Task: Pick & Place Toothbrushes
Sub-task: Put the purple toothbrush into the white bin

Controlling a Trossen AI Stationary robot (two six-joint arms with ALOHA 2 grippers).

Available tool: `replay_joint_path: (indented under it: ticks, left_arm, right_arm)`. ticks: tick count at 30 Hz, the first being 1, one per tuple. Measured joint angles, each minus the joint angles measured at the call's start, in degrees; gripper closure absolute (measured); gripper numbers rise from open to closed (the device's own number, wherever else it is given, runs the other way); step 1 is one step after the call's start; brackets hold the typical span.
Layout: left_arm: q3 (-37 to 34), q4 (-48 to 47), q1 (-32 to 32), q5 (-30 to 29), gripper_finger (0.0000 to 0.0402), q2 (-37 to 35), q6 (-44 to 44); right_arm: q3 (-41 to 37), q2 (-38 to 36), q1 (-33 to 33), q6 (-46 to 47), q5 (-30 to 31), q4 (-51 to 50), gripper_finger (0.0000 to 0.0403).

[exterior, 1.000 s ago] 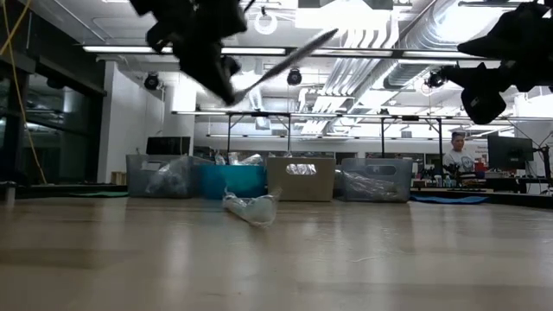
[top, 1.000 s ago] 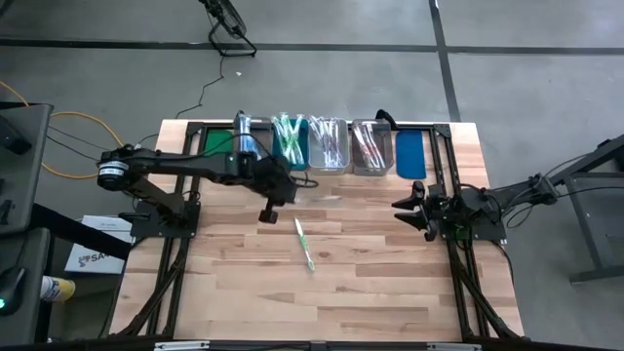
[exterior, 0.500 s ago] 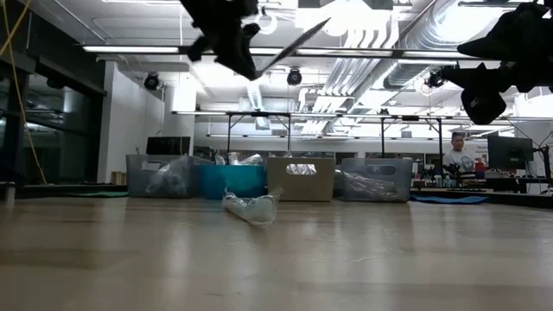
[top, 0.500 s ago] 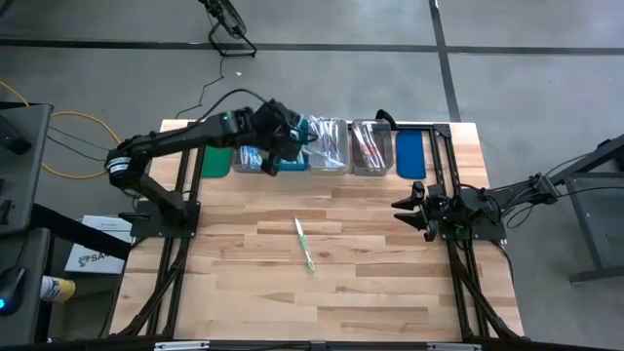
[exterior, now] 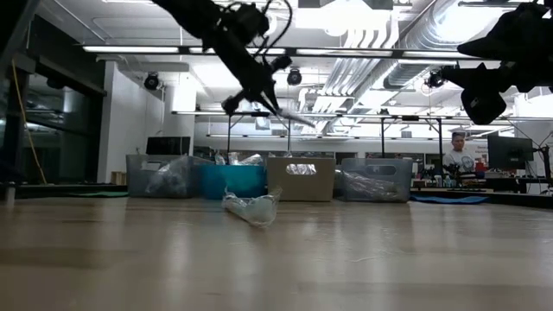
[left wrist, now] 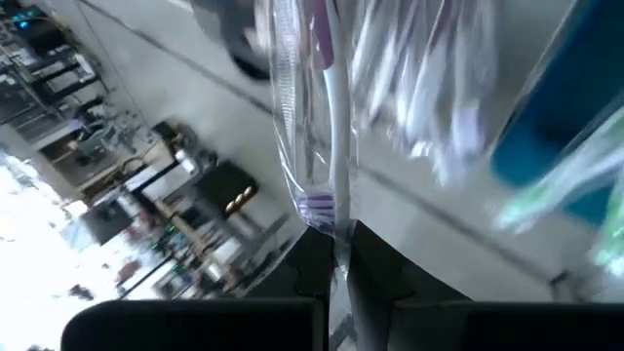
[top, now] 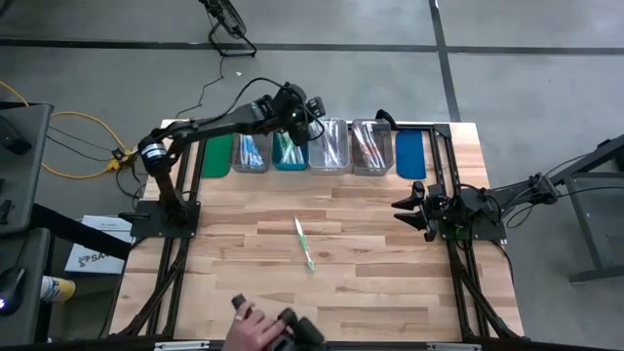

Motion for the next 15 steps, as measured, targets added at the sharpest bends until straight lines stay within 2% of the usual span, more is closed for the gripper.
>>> replay_joint_path:
  ticks: [3,7,15]
  left_arm:
    - [0.0,5.6,1.8,-1.2,0.039,2.4,5.7]
    - [0.0,6.5,3.5,-1.3,0.0389,4.3,11.9]
    - [0.0,8.2,3.4,0.2,0.0388,7.5,16.3]
  right_arm:
    - [0.0,0.0,0.0,0.0,0.0,0.0,0.0227]
    - [0.0,0.0,0.0,0.0,0.0,0.0,0.0227]
    - [0.0,0.0,0.0,0.0,0.0,0.0,0.0227]
